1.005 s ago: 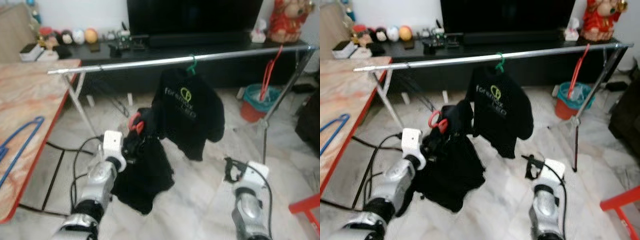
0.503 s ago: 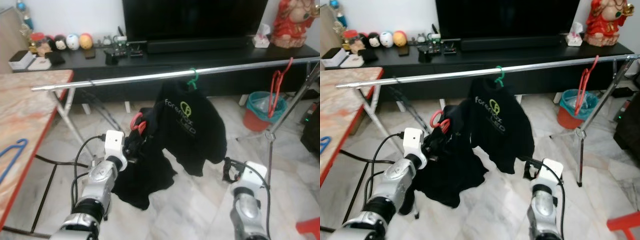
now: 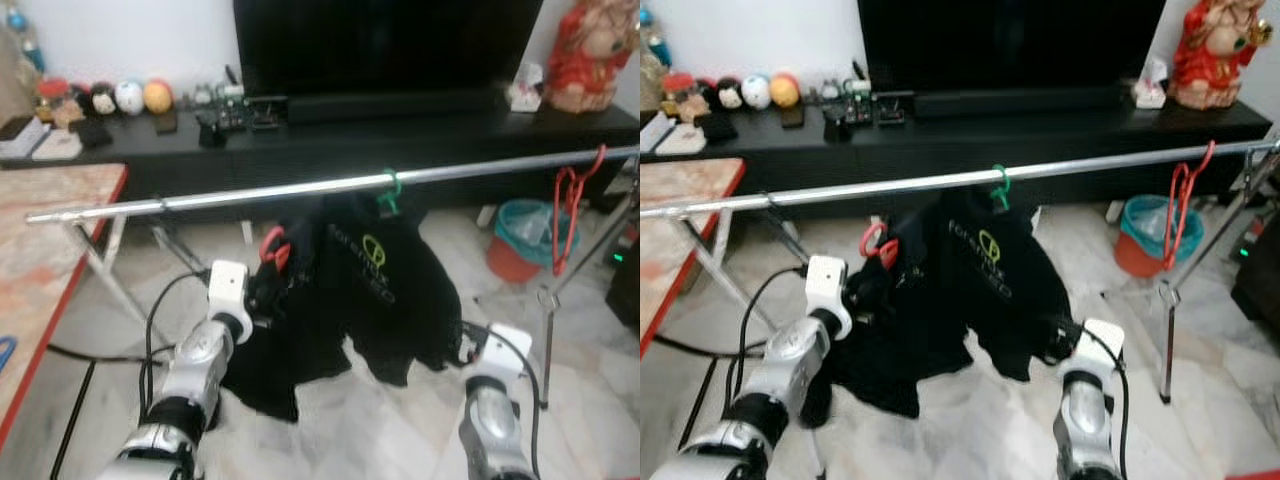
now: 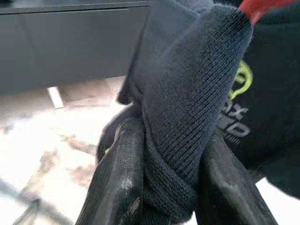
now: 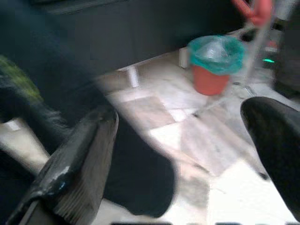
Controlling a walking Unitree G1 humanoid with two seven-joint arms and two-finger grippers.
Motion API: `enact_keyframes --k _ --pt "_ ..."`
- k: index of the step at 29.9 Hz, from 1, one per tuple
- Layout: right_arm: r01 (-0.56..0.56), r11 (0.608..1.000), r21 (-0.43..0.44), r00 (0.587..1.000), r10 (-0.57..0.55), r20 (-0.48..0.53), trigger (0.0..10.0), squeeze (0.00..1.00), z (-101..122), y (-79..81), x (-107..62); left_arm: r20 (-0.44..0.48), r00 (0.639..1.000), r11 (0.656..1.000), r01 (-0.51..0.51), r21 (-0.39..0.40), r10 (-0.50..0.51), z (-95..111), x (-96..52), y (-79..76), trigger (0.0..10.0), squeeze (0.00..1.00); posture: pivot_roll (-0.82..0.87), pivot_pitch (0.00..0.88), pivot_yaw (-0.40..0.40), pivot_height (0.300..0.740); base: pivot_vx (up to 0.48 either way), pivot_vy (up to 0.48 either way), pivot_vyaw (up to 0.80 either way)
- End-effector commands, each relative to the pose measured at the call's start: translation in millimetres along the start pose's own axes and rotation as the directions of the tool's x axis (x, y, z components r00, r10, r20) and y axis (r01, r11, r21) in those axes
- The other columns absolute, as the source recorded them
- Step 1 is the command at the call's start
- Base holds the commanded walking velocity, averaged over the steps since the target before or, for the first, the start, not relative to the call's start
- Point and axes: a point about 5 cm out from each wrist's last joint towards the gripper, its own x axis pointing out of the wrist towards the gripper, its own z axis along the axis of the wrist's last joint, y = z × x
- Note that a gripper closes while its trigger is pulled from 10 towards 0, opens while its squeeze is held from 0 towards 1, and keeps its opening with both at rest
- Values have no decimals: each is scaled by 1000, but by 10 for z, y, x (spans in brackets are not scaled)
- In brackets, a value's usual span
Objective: Hang hanger
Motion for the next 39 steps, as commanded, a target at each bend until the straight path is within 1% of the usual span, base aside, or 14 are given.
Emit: enact_keyframes --k 1,4,8,11,13,15,19,21,25,29,30,32,38,39 --pt "-12 1000 12 1000 12 15 10000 0 41 65 14 20 999 999 -36 37 35 123 36 87 10000 0 -44 0 1 740 398 0 0" --pt "-12 1000 11 1000 12 15 10000 0 41 63 14 18 999 998 -47 39 46 125 39 92 10000 0 -44 0 0 740 396 0 0" --pt "-15 1000 9 1000 15 17 10000 0 45 61 17 10 996 994 -91 54 90 158 71 100 10000 0 -44 0 -4 740 308 0 0" --pt "-18 1000 9 1000 17 26 10000 0 58 72 14 -8 989 989 -145 3 145 170 101 106 10000 0 -44 0 -6 740 0 0 0" --pt "-19 1000 6 999 19 27 10000 0 60 72 15 -13 987 988 -157 -1 157 174 106 111 10000 0 -45 0 -7 740 0 0 0" --pt "-20 1000 8 999 19 25 10000 0 59 68 17 -14 985 985 -170 -26 170 185 114 116 10000 0 -45 2 -9 740 0 0 0" --pt "-23 1000 5 999 23 30 10000 0 64 77 14 -9 981 981 -192 -28 192 215 126 131 10000 0 -45 2 -9 740 0 0 0" --pt "-22 1000 6 999 22 25 10000 0 58 75 17 -18 975 974 -222 -44 221 244 149 143 10000 0 -46 3 -12 740 0 0 0" --pt "-24 1000 6 999 24 26 10000 0 58 75 17 -18 969 968 -248 -50 247 287 175 146 10000 0 -43 3 -14 740 0 0 0" --pt "-26 1000 7 999 26 28 10000 0 60 77 14 -28 960 956 -281 -77 280 337 218 139 10000 0 -45 3 -16 740 0 0 0" --pt "-27 1000 8 999 27 29 10000 0 60 77 13 -44 954 949 -298 -105 295 345 236 131 10000 0 -48 2 -14 740 0 0 0" --pt "-27 1000 8 999 26 33 10000 0 64 74 12 -54 950 942 -313 -116 309 368 257 125 10000 0 -50 0 -14 740 0 0 0" --pt "-24 1000 10 999 24 35 10000 0 67 73 14 -80 943 938 -330 -108 322 412 303 110 10000 0 -50 0 -13 740 0 0 0" --pt "-25 1000 11 999 25 34 10000 0 67 81 14 -94 937 933 -346 -99 337 417 310 118 10000 0 -52 0 -11 740 0 0 0"
